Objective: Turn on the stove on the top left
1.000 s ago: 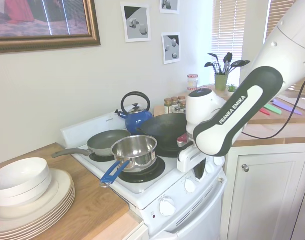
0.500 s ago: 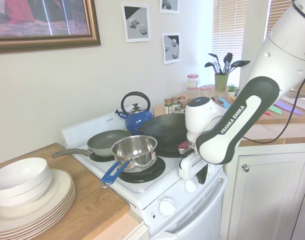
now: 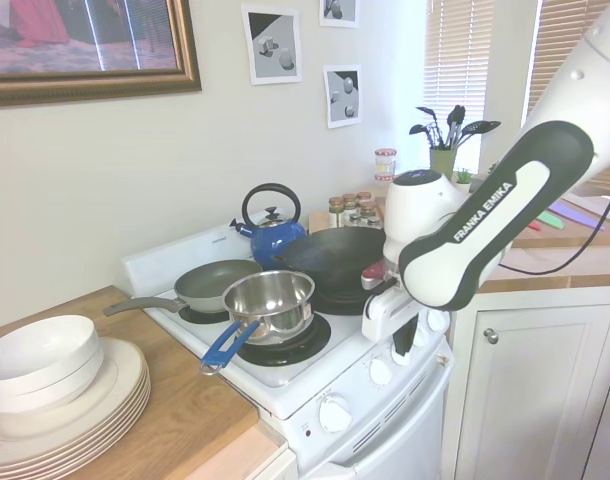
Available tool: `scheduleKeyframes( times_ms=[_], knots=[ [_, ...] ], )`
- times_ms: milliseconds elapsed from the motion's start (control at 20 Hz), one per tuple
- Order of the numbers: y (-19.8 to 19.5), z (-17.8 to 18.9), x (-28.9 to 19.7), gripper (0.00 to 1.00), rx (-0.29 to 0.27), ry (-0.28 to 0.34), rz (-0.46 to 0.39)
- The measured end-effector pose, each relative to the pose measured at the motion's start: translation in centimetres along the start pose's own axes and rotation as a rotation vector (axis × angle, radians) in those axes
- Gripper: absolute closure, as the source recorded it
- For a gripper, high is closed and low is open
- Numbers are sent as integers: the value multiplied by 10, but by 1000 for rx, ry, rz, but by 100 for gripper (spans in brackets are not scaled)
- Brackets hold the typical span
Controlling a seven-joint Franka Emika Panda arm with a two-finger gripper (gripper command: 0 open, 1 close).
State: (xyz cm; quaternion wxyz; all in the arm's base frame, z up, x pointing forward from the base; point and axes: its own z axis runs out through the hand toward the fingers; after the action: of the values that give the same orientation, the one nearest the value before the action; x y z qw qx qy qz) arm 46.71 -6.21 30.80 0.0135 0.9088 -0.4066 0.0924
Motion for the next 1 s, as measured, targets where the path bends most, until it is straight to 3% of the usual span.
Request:
scheduleKeyframes(
  times_ms=[150, 200, 1000],
  knots=[
    [9, -11, -8, 100, 21, -5, -6],
    [13, -13, -10, 0, 22, -9, -1],
    [34, -20, -20, 0, 37, -27, -2]
  ],
)
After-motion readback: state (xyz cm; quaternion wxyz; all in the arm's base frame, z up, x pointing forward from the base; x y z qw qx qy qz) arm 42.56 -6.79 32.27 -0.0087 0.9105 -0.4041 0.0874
